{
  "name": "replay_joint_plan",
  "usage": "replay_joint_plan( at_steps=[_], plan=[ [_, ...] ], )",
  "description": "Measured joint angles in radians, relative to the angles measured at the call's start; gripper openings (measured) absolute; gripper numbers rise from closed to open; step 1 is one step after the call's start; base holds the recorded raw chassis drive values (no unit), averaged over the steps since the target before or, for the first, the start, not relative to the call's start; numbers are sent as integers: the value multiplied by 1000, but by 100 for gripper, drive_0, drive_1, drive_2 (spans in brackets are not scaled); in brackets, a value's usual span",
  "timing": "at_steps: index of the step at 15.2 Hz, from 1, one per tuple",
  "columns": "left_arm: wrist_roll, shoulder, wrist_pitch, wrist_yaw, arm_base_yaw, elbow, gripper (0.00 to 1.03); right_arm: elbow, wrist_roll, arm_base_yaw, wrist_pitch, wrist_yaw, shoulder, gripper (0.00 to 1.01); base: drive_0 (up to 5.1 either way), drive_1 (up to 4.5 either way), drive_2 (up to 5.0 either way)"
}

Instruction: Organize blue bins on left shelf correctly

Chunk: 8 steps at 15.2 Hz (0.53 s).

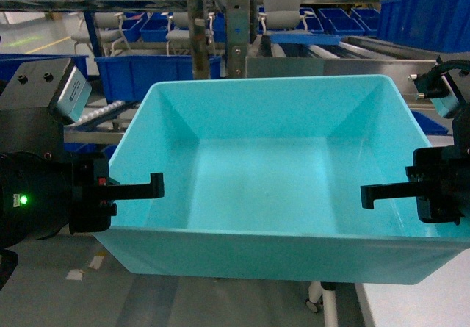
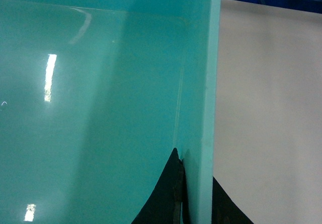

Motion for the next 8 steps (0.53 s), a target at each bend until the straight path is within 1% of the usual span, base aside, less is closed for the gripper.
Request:
replay_joint_plan(
  at_steps=[3,8],
  plan=[
    [0,0,0,0,0,0,2,0,0,0,0,0,0,2,-503,289,172],
    [0,0,1,1,0,0,2,0,0,0,-1,-1,0,2,-484,338,154]
  ],
)
